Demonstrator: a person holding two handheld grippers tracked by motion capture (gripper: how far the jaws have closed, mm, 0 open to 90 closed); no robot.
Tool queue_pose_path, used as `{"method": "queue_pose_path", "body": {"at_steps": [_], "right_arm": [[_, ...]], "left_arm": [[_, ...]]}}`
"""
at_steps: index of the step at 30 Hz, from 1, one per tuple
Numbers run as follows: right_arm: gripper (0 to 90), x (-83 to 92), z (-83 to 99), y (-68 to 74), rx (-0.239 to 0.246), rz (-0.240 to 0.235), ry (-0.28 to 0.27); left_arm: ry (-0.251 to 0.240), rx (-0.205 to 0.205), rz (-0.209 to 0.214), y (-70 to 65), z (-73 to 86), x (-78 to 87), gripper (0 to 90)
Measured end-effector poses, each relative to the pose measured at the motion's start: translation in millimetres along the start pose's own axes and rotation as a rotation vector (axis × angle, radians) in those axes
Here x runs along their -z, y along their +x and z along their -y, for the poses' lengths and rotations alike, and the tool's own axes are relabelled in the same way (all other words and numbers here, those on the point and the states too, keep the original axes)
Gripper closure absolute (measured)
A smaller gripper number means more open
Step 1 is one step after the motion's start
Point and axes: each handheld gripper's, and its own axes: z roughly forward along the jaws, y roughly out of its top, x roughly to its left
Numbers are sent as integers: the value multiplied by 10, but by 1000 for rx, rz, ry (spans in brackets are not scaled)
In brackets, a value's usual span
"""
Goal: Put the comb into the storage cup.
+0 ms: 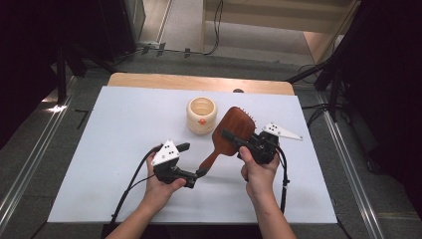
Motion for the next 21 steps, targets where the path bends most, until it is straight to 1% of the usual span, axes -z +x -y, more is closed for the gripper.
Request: {"method": "queue_pose_path", "body": {"at_steps": [2, 7, 13, 18, 21], "right_arm": [[522, -4, 1, -1, 2, 3, 2], [523, -9, -2, 15, 11, 6, 8], [523, -10, -27, 32, 27, 11, 2], [523, -11, -52, 38, 35, -5, -7], [523, -12, -68, 41, 39, -4, -8]], "left_arm": [[0, 0, -2, 28, 14, 49, 0], [-6, -3, -35, 111, 42, 185, 0], [-20, 6, -67, 230, 94, 368, 0], [-36, 7, -96, 318, 133, 523, 0], [-44, 5, -108, 363, 166, 610, 0]]}}
